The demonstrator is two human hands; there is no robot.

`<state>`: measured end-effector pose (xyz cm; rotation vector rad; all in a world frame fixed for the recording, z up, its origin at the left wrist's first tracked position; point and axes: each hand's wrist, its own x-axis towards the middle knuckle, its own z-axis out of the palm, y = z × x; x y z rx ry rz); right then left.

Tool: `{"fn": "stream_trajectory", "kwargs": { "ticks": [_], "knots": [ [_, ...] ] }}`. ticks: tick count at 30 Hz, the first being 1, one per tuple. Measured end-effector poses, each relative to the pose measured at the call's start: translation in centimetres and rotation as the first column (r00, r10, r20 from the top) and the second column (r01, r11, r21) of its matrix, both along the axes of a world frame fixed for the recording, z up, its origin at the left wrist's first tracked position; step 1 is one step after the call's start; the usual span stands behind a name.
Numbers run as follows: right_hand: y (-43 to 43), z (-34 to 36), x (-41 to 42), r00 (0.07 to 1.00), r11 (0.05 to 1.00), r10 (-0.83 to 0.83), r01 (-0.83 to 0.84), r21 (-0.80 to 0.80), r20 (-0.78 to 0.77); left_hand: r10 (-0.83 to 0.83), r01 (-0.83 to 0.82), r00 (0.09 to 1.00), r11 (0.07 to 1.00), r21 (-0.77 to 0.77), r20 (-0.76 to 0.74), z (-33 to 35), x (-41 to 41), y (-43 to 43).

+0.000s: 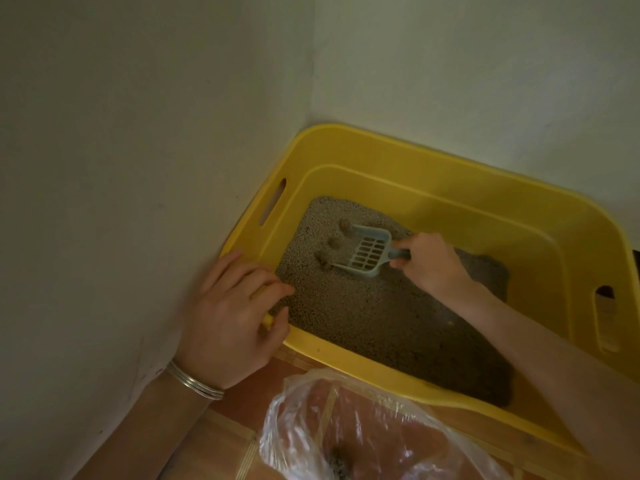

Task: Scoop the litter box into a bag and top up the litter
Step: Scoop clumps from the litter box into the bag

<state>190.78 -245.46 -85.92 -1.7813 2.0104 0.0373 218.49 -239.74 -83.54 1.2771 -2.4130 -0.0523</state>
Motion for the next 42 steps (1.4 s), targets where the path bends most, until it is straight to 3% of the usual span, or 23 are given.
{"fn": "stream_trajectory", "kwargs": {
  "ticks": [7, 13, 20, 24, 27, 42],
  "knots": [
    [-0.2, -1.9, -0.4, 0.972, 0.993, -0.081, 0.098, -0.069, 0.221, 0.000, 0.000, 1.000, 1.000, 0.012, -0.003, 0.0, 0.1, 0.1],
    [0.9, -1.3, -2.0, 0.959, 0.987, -0.070, 0.107, -0.123, 0.275, 0.006, -0.006, 1.000, 1.000, 0.021, -0.009, 0.0, -0.1, 0.2],
    [2.8, 1.9, -5.0, 0.997, 0.998, 0.003, 0.002, -0.066, 0.079, 0.012, -0.012, 1.000, 1.000, 0.018, -0.012, 0.1, -0.2, 0.3],
    [3.9, 2.5, -4.9, 0.988, 0.992, 0.107, -0.099, 0.083, -0.108, 0.012, -0.011, 1.000, 1.000, 0.017, -0.012, 0.2, -0.2, 0.3],
    [4.1, 2.0, -3.5, 0.980, 0.986, 0.137, -0.122, 0.109, -0.141, 0.016, -0.016, 1.000, 1.000, 0.021, -0.011, 0.2, 0.0, 0.2],
    [1.2, -1.4, 0.6, 0.985, 0.998, 0.061, -0.058, -0.025, 0.160, -0.002, 0.004, 0.999, 0.999, 0.036, -0.034, 0.0, 0.2, 0.1]
  ]
}}
